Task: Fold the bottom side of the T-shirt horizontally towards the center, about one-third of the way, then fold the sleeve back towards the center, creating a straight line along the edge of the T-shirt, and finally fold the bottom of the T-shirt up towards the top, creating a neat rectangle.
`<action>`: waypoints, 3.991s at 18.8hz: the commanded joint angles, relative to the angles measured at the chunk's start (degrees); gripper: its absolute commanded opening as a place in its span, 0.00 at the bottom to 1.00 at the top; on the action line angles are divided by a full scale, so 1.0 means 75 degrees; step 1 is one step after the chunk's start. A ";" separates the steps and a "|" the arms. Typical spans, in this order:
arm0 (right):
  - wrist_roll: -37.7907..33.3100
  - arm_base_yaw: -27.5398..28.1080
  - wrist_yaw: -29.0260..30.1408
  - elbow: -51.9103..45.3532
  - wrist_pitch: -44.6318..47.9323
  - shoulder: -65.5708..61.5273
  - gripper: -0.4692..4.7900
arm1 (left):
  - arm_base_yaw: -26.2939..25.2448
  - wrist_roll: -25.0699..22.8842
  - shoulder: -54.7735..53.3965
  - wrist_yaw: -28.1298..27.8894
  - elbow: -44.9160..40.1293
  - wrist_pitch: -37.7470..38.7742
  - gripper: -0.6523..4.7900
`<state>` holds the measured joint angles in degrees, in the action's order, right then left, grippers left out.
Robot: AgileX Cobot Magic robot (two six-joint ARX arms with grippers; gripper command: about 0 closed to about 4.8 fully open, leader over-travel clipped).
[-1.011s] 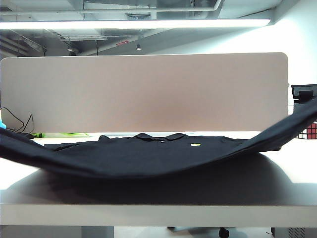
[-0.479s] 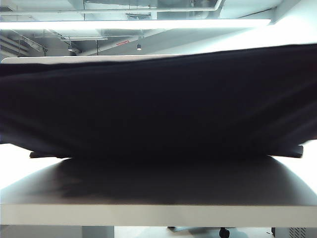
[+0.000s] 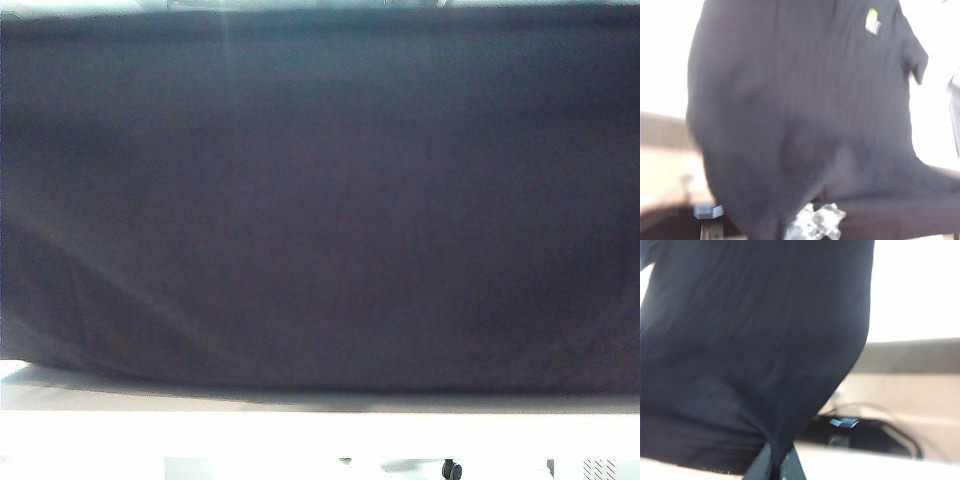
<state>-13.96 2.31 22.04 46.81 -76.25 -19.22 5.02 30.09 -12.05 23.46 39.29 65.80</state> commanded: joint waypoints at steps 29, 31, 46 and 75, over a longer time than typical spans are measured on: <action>0.0516 0.1265 -0.0493 0.1714 0.8393 -0.9445 0.55 | -0.1769 -0.1530 -0.9990 -0.1099 0.1781 -0.8402 0.47; 0.0507 0.1460 -0.0367 0.1813 0.8402 -0.9958 0.55 | -0.1938 -0.1507 -1.0255 -0.1043 0.1830 -0.8521 0.48; 0.0478 0.1821 -0.0236 0.2751 0.8585 -1.1727 0.60 | -0.2020 -0.1565 -1.2747 -0.0816 0.3351 -0.8492 0.64; 0.0236 0.1702 -0.0181 0.3028 0.8775 -1.2697 0.46 | -0.1824 -0.1550 -1.3968 0.0335 0.3937 -0.8961 0.44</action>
<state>-11.62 15.27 21.17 70.22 -5.72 -113.60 -8.86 18.65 -116.14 26.00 69.23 -4.91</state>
